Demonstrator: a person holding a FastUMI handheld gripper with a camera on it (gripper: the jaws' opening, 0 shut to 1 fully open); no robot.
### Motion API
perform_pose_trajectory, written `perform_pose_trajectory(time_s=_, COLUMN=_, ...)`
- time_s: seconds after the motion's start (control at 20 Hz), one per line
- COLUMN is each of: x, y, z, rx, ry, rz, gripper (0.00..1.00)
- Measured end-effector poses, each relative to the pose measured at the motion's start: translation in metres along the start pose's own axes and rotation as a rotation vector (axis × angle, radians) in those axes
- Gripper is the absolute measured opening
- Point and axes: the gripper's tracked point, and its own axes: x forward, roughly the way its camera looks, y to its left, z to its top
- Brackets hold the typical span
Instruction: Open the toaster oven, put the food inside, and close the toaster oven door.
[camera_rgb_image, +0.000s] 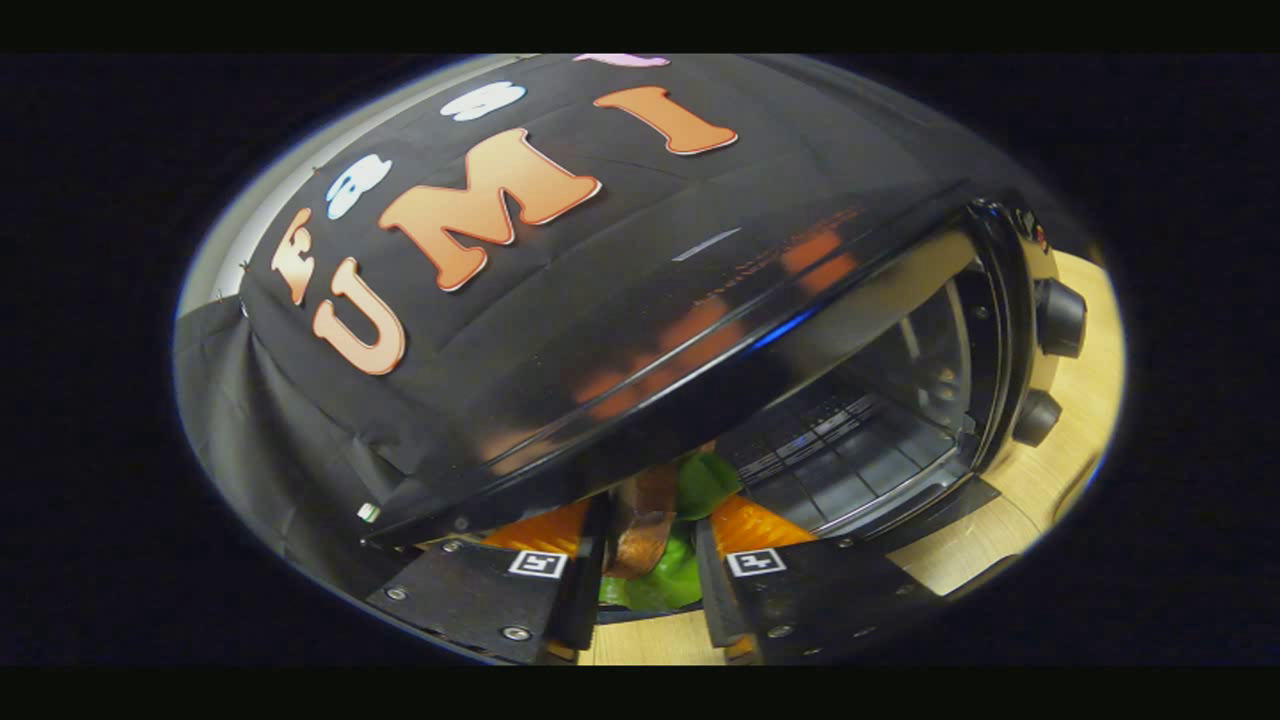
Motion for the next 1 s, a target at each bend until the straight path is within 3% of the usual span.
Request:
perform_pose_trajectory(time_s=0.05, x=0.000, y=-0.007, z=-0.002, rx=-0.031, ry=0.003, rz=-0.036, gripper=0.57)
perform_pose_trajectory(time_s=0.1, x=-0.002, y=-0.017, z=-0.001, rx=-0.061, ry=0.015, rz=-0.077, gripper=0.63)
perform_pose_trajectory(time_s=0.25, x=-0.018, y=-0.024, z=0.019, rx=-0.099, ry=0.016, rz=-0.091, gripper=0.92)
perform_pose_trajectory(time_s=0.4, x=-0.043, y=-0.027, z=0.028, rx=-0.189, ry=0.024, rz=-0.069, gripper=0.96)
perform_pose_trajectory(time_s=0.65, x=-0.089, y=-0.026, z=0.025, rx=-0.237, ry=0.111, rz=-0.001, gripper=0.96)
perform_pose_trajectory(time_s=1.0, x=-0.172, y=-0.027, z=-0.029, rx=-0.341, ry=0.278, rz=0.082, gripper=0.96)
